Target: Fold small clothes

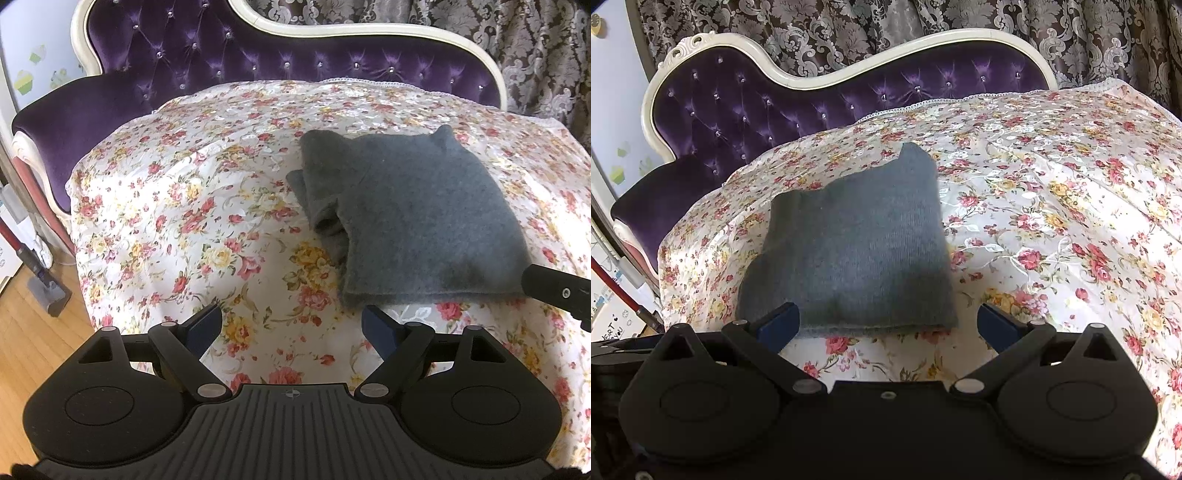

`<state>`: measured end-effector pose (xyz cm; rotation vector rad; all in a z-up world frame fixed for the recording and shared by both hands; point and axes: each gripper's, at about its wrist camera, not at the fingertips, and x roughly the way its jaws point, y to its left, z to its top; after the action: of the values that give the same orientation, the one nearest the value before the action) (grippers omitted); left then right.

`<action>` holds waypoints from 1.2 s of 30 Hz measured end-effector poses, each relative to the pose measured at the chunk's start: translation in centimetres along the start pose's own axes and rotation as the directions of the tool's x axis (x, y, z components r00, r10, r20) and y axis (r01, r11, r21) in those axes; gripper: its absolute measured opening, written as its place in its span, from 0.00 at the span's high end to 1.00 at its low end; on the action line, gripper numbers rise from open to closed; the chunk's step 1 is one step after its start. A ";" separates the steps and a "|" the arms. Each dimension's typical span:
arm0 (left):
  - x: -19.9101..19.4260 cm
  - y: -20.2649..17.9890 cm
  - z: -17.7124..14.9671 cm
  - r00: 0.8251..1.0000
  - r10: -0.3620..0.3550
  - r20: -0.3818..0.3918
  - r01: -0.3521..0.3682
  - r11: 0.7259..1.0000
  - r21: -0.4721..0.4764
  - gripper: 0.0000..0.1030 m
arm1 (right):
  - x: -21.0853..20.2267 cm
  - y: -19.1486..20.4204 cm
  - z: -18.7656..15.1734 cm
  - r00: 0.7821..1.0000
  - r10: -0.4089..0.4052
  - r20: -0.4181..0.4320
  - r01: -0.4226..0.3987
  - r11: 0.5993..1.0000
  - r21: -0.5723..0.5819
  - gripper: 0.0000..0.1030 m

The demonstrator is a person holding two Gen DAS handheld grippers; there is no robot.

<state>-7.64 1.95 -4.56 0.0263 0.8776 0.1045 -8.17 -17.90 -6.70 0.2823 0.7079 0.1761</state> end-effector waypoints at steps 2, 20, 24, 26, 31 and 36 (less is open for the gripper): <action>0.0 0.0 0.0 1.000 -0.001 -0.003 0.001 1.000 0.001 0.20 | 0.0 0.0 -0.1 1.000 0.002 -0.001 -0.002 1.000 -0.001 0.01; -0.1 0.0 0.1 1.000 -0.007 0.000 0.007 1.000 0.001 0.20 | 0.2 0.5 -0.2 1.000 0.010 0.001 -0.010 1.000 -0.012 0.01; -0.1 -0.1 0.1 1.000 -0.012 -0.001 0.012 1.000 0.001 0.20 | 0.1 0.5 -0.1 1.000 0.013 0.004 -0.013 1.000 -0.012 0.01; 0.0 -0.1 0.0 1.000 -0.015 -0.003 0.015 1.000 0.001 0.20 | 0.1 0.6 -0.1 1.000 0.013 0.004 -0.013 1.000 -0.012 0.01; 0.0 -0.1 0.1 1.000 -0.015 -0.004 0.015 1.000 0.001 0.20 | 0.1 0.6 -0.2 1.000 0.014 0.004 -0.013 1.000 -0.012 0.01; 0.0 -0.2 0.1 1.000 -0.018 -0.003 0.018 1.000 0.005 0.20 | 0.2 0.7 -0.1 1.000 0.016 0.003 -0.016 1.000 -0.015 0.01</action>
<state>-7.51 1.75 -4.51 0.0227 0.8811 0.0853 -8.15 -17.19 -6.66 0.2742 0.7009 0.1957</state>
